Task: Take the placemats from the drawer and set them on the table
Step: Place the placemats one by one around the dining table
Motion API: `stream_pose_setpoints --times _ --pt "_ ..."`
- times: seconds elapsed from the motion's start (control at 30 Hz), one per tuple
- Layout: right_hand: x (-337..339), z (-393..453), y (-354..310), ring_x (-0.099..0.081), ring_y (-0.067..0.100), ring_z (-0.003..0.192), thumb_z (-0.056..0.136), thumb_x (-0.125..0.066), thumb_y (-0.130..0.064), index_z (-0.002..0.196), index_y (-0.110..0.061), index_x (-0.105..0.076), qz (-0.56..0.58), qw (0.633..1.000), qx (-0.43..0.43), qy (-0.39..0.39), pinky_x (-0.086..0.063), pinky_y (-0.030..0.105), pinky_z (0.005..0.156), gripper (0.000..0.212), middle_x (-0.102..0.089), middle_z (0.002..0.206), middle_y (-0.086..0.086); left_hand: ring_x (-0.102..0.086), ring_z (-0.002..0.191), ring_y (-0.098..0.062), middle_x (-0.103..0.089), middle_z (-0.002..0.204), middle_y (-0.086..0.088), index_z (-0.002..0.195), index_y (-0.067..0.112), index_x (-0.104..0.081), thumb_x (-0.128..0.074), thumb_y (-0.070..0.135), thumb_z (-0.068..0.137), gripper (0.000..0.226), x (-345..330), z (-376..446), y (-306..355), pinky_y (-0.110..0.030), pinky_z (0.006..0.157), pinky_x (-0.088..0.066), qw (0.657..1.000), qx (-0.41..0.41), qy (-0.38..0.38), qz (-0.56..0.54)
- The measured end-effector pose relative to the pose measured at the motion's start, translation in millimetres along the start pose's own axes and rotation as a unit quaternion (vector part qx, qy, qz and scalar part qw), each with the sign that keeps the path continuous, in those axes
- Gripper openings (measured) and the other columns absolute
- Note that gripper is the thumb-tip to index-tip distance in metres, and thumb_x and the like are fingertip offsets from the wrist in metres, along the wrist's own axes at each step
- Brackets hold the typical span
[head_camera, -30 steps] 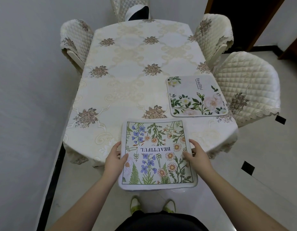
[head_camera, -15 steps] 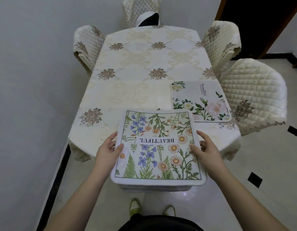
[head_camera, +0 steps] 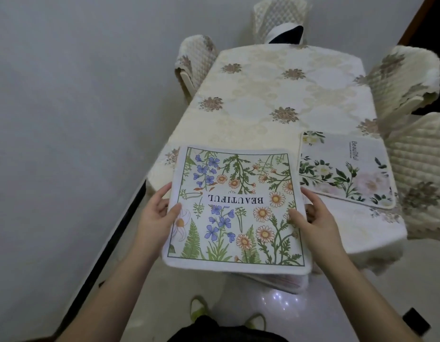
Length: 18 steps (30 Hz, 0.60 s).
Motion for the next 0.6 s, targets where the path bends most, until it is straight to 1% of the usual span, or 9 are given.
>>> stream_pose_setpoints --times 0.07,0.13,0.2,0.3,0.37,0.43,0.5,0.6 --pt "-17.0 -0.9 -6.3 -0.072 0.009 0.080 0.092 -0.063 -0.014 0.135 -0.040 -0.047 -0.001 1.000 0.005 -0.019 -0.060 0.036 0.069 0.053 -0.073 0.096 -0.009 -0.075 0.089 -0.019 -0.077 0.100 0.009 0.131 0.032 -0.056 -0.060 0.000 0.095 0.048 19.5 -6.9 -2.3 -0.036 0.067 -0.062 1.000 0.007 0.020 -0.012" --pt "-35.4 -3.7 -12.4 -0.072 0.010 0.079 0.091 -0.064 -0.015 0.133 -0.043 -0.047 -0.008 0.999 0.010 -0.041 -0.060 0.037 0.070 0.053 -0.072 0.095 -0.009 -0.076 0.085 -0.019 -0.077 0.101 0.005 0.130 0.034 -0.057 -0.060 0.000 0.095 0.049 39.3 -13.6 -5.3 -0.034 0.062 -0.061 0.999 0.014 0.040 -0.018" --pt "-54.6 -7.2 -17.0 -0.073 0.011 0.080 0.091 -0.064 -0.015 0.135 -0.041 -0.047 -0.017 0.998 0.014 -0.063 -0.061 0.040 0.070 0.054 -0.072 0.097 -0.007 -0.076 0.085 -0.019 -0.076 0.103 0.002 0.130 0.034 -0.057 -0.060 -0.001 0.095 0.049 61.4 -19.6 -10.3 -0.033 0.061 -0.061 0.997 0.021 0.066 -0.031" --pt "-85.6 -14.9 -24.8 -0.073 0.012 0.077 0.092 -0.064 -0.014 0.139 -0.036 -0.046 -0.032 0.995 0.027 -0.095 -0.062 0.041 0.066 0.055 -0.072 0.099 -0.005 -0.075 0.090 -0.026 -0.075 0.109 0.000 0.128 0.037 -0.059 -0.061 0.002 0.095 0.048 95.9 -28.7 -20.3 -0.046 0.070 -0.061 0.994 0.033 0.089 -0.050" --pt "-109.0 -22.7 -30.3 -0.073 0.015 0.076 0.092 -0.063 -0.013 0.137 -0.037 -0.047 -0.036 0.992 0.035 -0.115 -0.062 0.042 0.064 0.053 -0.072 0.099 -0.003 -0.075 0.092 -0.028 -0.075 0.110 0.000 0.125 0.041 -0.059 -0.061 0.003 0.095 0.048 122.1 -35.7 -26.2 -0.052 0.075 -0.060 0.992 0.037 0.104 -0.055" --pt "-134.8 -32.6 -34.2 -0.074 0.018 0.076 0.092 -0.063 -0.013 0.135 -0.038 -0.049 -0.036 0.990 0.037 -0.132 -0.061 0.045 0.063 0.052 -0.073 0.097 -0.001 -0.075 0.092 -0.028 -0.076 0.108 0.002 0.127 0.041 -0.058 -0.061 0.002 0.095 0.050 150.6 -42.9 -32.7 -0.052 0.076 -0.060 0.990 0.040 0.120 -0.059" --pt "-164.7 -45.0 -35.3 -0.074 0.020 0.076 0.092 -0.064 -0.015 0.137 -0.039 -0.047 -0.048 0.987 0.037 -0.149 -0.061 0.047 0.063 0.053 -0.073 0.097 -0.001 -0.076 0.090 -0.025 -0.077 0.104 0.005 0.132 0.037 -0.056 -0.061 0.003 0.095 0.050 182.6 -53.2 -39.4 -0.050 0.074 -0.060 0.987 0.046 0.141 -0.060" --pt "-211.1 -68.3 -34.6 -0.074 0.018 0.080 0.092 -0.063 -0.019 0.138 -0.038 -0.046 -0.069 0.982 0.045 -0.167 -0.061 0.048 0.069 0.053 -0.073 0.097 -0.002 -0.076 0.088 -0.026 -0.076 0.105 0.000 0.131 0.037 -0.056 -0.061 0.004 0.095 0.049 234.4 -72.7 -49.4 -0.052 0.074 -0.061 0.982 0.056 0.169 -0.064"
Point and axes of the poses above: each hand's wrist, its own z-axis towards the middle knuckle, its own x-axis out of the back of the hand, y = z × x, the point moved 4 cm from there along z, towards the middle knuckle
